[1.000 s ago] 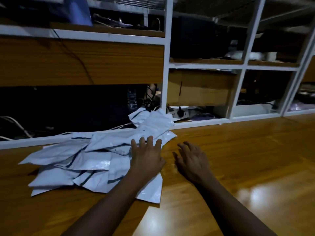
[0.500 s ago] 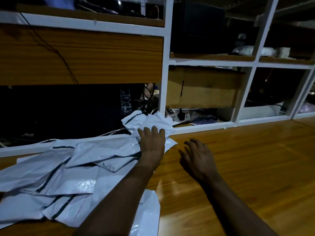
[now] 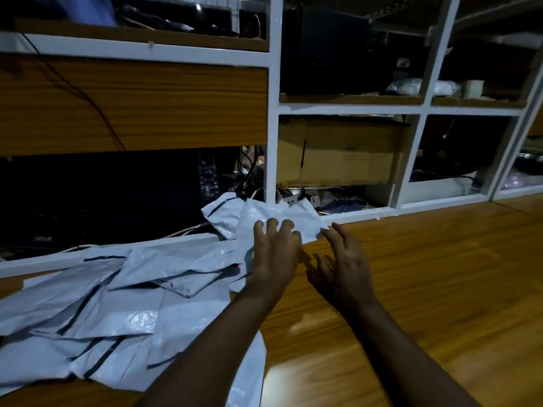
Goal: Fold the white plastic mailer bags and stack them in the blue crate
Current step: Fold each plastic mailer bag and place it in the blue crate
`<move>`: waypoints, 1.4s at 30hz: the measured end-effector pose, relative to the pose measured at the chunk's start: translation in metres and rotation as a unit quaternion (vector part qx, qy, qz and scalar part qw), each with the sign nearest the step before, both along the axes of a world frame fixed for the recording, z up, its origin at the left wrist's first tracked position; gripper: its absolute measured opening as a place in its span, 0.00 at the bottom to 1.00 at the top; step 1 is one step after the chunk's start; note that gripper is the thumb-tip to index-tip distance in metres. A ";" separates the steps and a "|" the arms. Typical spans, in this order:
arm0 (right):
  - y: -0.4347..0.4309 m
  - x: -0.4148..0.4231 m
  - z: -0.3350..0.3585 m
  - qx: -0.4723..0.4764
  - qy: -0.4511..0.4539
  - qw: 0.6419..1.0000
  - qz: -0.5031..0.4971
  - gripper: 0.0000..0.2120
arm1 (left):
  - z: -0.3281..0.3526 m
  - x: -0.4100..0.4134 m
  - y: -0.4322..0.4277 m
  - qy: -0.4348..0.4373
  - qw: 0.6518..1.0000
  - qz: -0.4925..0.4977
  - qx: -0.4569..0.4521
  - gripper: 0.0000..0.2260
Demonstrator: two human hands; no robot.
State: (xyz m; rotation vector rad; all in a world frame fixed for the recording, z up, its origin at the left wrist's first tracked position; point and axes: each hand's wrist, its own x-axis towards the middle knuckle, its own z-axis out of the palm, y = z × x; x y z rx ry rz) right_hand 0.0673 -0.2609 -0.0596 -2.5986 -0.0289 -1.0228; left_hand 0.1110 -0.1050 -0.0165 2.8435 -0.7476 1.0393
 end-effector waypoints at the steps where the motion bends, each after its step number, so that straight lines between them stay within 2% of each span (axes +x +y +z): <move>1: -0.004 -0.008 0.001 -0.007 0.001 1.000 -0.012 0.27 | -0.002 -0.007 -0.006 -0.002 1.000 -0.021 -0.010 0.05; 5: -0.038 -0.045 -0.003 -0.055 0.040 0.997 -0.044 0.22 | -0.015 -0.034 -0.034 0.023 0.995 -0.079 -0.047 0.04; 9: -0.078 -0.078 -0.007 -0.041 0.064 0.994 -0.078 0.16 | -0.023 -0.057 -0.077 0.119 0.982 -0.133 -0.063 0.09; 15: -0.122 -0.120 -0.008 -0.043 0.088 0.986 -0.133 0.13 | -0.041 -0.093 -0.121 0.110 0.973 -0.195 -0.057 0.10; 17: -0.130 -0.131 -0.006 -0.052 0.099 0.980 -0.165 0.15 | -0.045 -0.097 -0.124 0.133 0.975 -0.174 -0.048 0.14; 20: -0.137 -0.143 -0.006 -0.099 0.137 0.959 -0.226 0.15 | -0.049 -0.092 -0.119 0.225 0.971 -0.083 -0.021 0.21; 23: -0.132 -0.142 -0.009 -0.133 0.137 0.962 -0.194 0.19 | -0.051 -0.089 -0.117 0.290 0.954 -0.074 -0.001 0.23; 26: -0.122 -0.129 -0.010 -0.128 0.131 0.972 -0.146 0.22 | -0.052 -0.089 -0.121 0.260 0.959 -0.108 0.013 0.22; 31: -0.128 -0.119 -0.012 -0.134 0.246 0.950 -0.136 0.37 | -0.056 -0.076 -0.123 0.228 0.958 -0.172 0.020 0.21; 33: -0.126 -0.119 -0.009 -0.122 0.255 0.951 -0.126 0.37 | -0.056 -0.070 -0.125 0.241 0.949 -0.200 0.033 0.21; 36: -0.123 -0.118 -0.007 -0.152 0.257 0.947 -0.116 0.35 | -0.056 -0.065 -0.129 0.236 0.946 -0.211 0.069 0.23; 42: -0.126 -0.114 -0.010 -0.183 0.257 0.939 -0.134 0.42 | -0.049 -0.065 -0.141 0.195 0.962 -0.179 0.072 0.23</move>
